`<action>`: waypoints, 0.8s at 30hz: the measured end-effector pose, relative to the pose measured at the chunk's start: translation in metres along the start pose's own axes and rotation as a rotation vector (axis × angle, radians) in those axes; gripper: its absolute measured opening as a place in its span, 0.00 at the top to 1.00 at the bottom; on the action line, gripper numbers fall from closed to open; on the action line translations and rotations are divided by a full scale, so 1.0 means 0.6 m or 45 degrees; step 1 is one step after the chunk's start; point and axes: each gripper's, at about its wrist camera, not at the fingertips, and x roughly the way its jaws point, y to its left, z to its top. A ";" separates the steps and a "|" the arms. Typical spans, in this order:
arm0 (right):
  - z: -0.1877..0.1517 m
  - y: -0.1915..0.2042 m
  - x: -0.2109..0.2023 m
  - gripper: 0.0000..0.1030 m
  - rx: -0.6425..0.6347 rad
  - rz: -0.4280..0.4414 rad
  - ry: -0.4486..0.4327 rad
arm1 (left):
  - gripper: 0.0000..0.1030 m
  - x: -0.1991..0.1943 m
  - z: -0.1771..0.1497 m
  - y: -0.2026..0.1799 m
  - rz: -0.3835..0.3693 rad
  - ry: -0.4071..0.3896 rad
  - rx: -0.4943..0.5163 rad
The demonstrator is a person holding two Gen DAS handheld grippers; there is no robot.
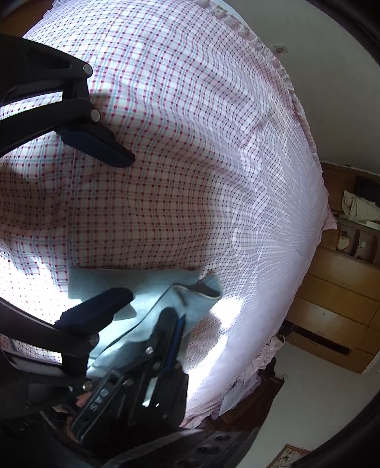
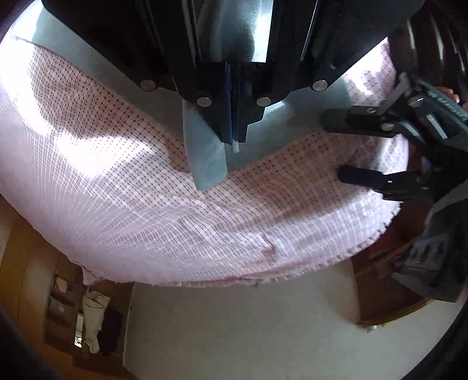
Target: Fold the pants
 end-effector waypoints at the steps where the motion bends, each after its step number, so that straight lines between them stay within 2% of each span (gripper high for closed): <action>1: 0.000 0.013 -0.009 1.00 -0.035 0.026 -0.011 | 0.15 -0.008 0.000 0.007 -0.006 -0.024 -0.026; 4: -0.007 0.051 -0.017 1.00 -0.159 0.050 0.017 | 0.15 -0.028 -0.002 0.025 -0.023 -0.071 -0.091; 8: -0.026 0.090 -0.007 1.00 -0.294 0.071 0.066 | 0.15 -0.030 -0.004 0.039 -0.047 -0.062 -0.133; 15: -0.026 0.105 -0.009 1.00 -0.289 0.115 0.034 | 0.15 -0.025 -0.004 0.035 -0.055 -0.042 -0.131; 19: -0.034 0.117 0.011 1.00 -0.335 0.117 0.088 | 0.15 -0.024 -0.002 0.041 -0.063 -0.048 -0.150; 24: -0.046 0.121 0.027 1.00 -0.285 0.131 0.099 | 0.15 -0.030 -0.003 0.042 -0.069 -0.051 -0.153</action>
